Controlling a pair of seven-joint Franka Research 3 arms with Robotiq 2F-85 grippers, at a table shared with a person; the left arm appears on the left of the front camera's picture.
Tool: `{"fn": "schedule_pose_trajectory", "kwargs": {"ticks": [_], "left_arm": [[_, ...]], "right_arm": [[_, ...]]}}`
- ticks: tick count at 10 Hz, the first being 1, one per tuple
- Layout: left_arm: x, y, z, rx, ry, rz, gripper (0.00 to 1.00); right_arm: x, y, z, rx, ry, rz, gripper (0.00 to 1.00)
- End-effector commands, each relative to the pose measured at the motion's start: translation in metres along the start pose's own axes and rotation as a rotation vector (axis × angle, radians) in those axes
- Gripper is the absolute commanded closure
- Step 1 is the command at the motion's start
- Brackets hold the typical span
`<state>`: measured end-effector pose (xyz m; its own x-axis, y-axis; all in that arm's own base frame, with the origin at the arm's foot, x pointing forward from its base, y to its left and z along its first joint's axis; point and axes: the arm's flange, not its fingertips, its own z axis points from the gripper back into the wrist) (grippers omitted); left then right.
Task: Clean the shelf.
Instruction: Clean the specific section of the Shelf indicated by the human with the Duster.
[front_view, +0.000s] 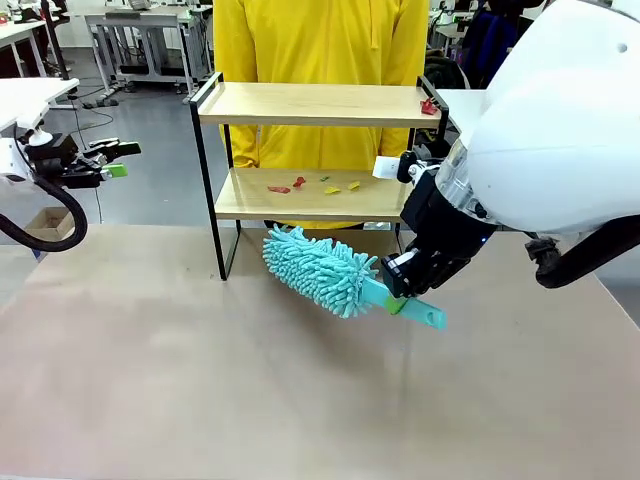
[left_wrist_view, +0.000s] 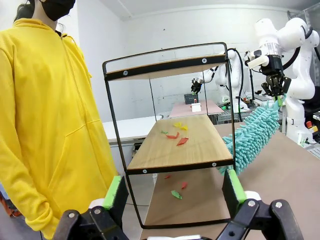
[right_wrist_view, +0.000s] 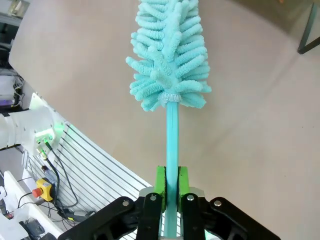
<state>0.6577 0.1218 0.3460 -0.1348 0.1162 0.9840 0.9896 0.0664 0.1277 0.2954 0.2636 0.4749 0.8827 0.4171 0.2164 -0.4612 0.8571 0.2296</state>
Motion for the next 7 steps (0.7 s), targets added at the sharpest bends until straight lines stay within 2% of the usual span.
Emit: {"fn": "schedule_pose_trajectory", "kwargs": {"ticks": [1, 4, 7], "left_arm": [[0.002, -0.001, 0.000, -0.008, -0.004, -0.003, 0.00], [0.002, -0.001, 0.000, -0.008, -0.004, -0.003, 0.00], [0.002, -0.001, 0.000, -0.008, -0.004, -0.003, 0.00]], "right_arm": [[0.021, 0.016, -0.019, -0.023, -0.001, -0.053, 0.87], [0.067, 0.068, -0.063, -0.055, -0.042, -0.160, 0.87], [0.100, 0.101, -0.102, -0.072, -0.159, -0.223, 0.87]]}}
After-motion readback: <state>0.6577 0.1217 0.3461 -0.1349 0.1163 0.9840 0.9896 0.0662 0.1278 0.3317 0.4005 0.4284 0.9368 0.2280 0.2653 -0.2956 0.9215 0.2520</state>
